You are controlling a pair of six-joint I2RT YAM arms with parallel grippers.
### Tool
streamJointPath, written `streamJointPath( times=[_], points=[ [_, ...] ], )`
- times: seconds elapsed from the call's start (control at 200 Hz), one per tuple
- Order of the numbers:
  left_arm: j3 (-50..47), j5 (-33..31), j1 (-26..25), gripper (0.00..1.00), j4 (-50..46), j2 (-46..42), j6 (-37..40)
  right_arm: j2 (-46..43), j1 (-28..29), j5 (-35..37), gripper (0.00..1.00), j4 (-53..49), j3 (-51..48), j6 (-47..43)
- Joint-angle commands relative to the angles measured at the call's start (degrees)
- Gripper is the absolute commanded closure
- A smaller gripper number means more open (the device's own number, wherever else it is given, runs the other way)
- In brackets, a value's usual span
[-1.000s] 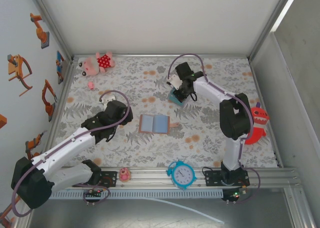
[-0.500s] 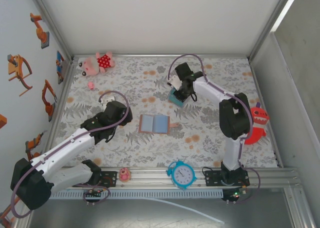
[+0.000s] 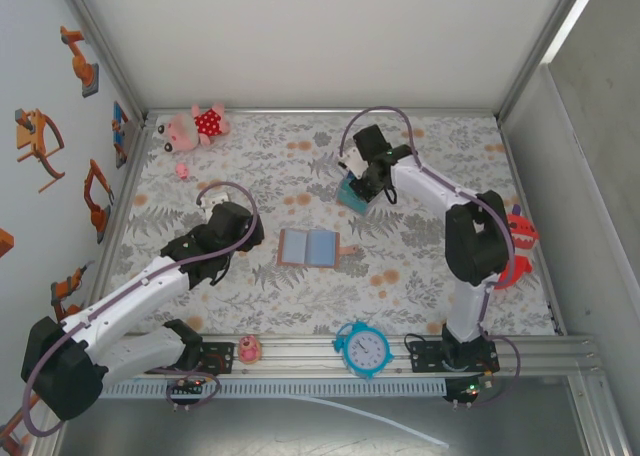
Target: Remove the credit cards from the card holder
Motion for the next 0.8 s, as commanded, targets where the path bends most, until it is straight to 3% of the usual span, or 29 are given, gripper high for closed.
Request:
streamJointPath(
  times=[0.0,0.275,0.446,0.481,0.516,0.531,0.546,0.796],
  points=[
    [-0.69,-0.78,0.60,0.03,-0.71,-0.56,-0.62,-4.46,-0.30,2.00,0.78,2.04,-1.78,2.92],
    [-0.96,-1.79,1.46,0.03,-1.17,-1.82,0.01,-13.11,-0.29,5.53,0.69,5.49,-9.71,8.49],
    [-1.65,-4.09,2.11,0.03,-0.92,-4.12,1.88,-20.29,-0.26,9.55,0.54,8.09,-17.38,12.46],
    [-1.95,-4.70,2.19,0.03,-0.74,-4.90,2.45,-22.14,-0.30,10.30,0.45,8.73,-19.19,13.22],
    [-2.19,-5.34,2.37,0.03,-0.41,-5.74,3.19,-23.97,-0.29,11.12,0.23,9.33,-20.85,14.06],
    [-2.37,-5.54,2.41,0.03,-0.25,-6.11,3.59,-24.69,-0.30,11.46,0.05,9.48,-21.40,14.41],
    [-2.56,-5.74,2.51,0.03,-0.07,-6.44,4.05,-25.40,-0.30,11.86,0.01,9.69,-22.00,14.71],
    [-5.56,-10.08,3.34,0.03,5.18,-12.09,13.33,-36.38,-0.30,23.44,0.01,13.30,-32.00,21.86]
  ],
)
